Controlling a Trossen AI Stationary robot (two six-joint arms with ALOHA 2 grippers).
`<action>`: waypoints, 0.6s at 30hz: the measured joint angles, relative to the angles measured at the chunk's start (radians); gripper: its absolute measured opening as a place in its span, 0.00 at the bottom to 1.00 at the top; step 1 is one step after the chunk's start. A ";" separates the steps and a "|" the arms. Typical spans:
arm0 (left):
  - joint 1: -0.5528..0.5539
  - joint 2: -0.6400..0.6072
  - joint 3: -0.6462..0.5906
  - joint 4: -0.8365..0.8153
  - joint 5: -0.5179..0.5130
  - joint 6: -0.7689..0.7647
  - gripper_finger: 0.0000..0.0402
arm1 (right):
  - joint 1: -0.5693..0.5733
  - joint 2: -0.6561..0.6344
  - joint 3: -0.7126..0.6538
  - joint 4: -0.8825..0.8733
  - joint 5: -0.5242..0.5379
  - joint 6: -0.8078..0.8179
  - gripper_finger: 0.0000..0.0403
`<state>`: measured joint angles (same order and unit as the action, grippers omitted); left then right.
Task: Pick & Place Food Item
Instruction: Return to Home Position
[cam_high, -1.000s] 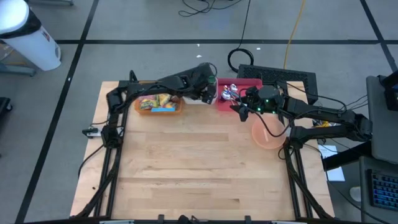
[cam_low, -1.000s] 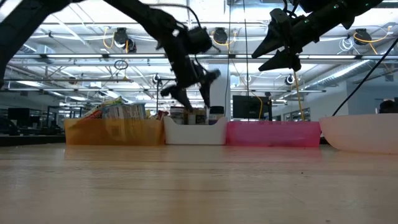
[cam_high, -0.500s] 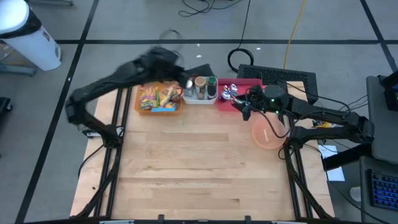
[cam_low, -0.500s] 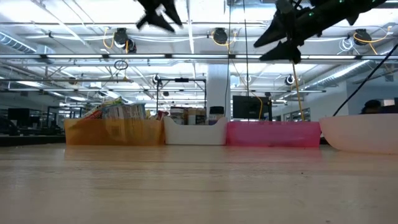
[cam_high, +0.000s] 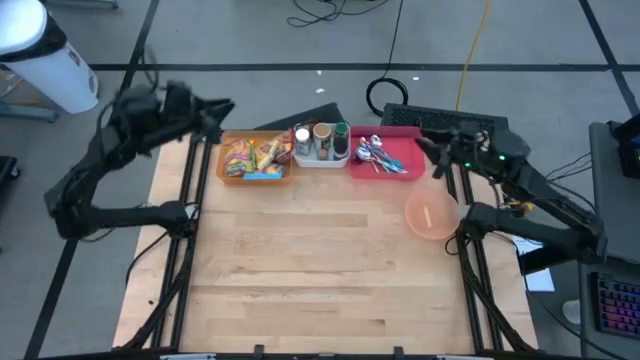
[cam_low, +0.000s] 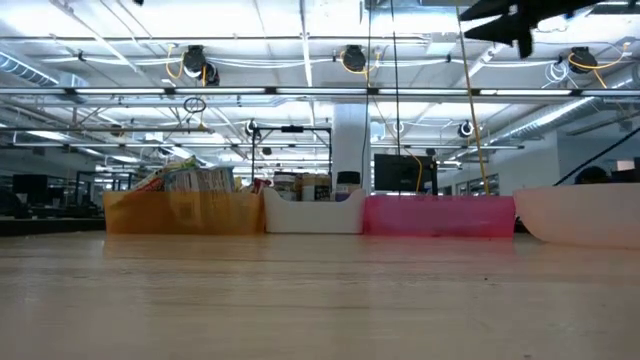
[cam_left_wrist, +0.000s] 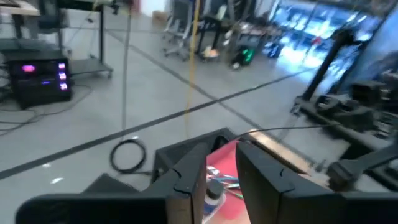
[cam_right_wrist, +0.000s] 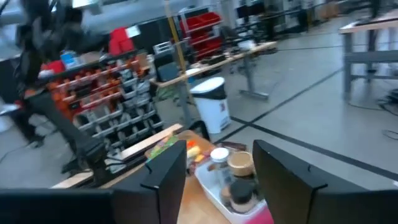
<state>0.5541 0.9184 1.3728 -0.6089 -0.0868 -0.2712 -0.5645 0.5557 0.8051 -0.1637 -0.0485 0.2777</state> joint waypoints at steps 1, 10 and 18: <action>0.002 -0.047 -0.063 0.035 0.014 -0.013 0.23 | -0.015 -0.026 0.000 -0.025 0.000 0.005 0.43; 0.002 -0.401 -0.622 0.510 0.175 -0.146 0.22 | -0.051 -0.175 0.000 -0.180 -0.004 0.024 0.37; 0.002 -0.599 -0.856 0.546 0.128 -0.157 0.22 | -0.051 -0.278 0.000 -0.231 0.110 0.040 0.30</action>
<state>0.5560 0.3196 0.5172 -0.0630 0.0408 -0.4282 -0.6159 0.2773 0.8047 -0.3944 0.0612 0.3173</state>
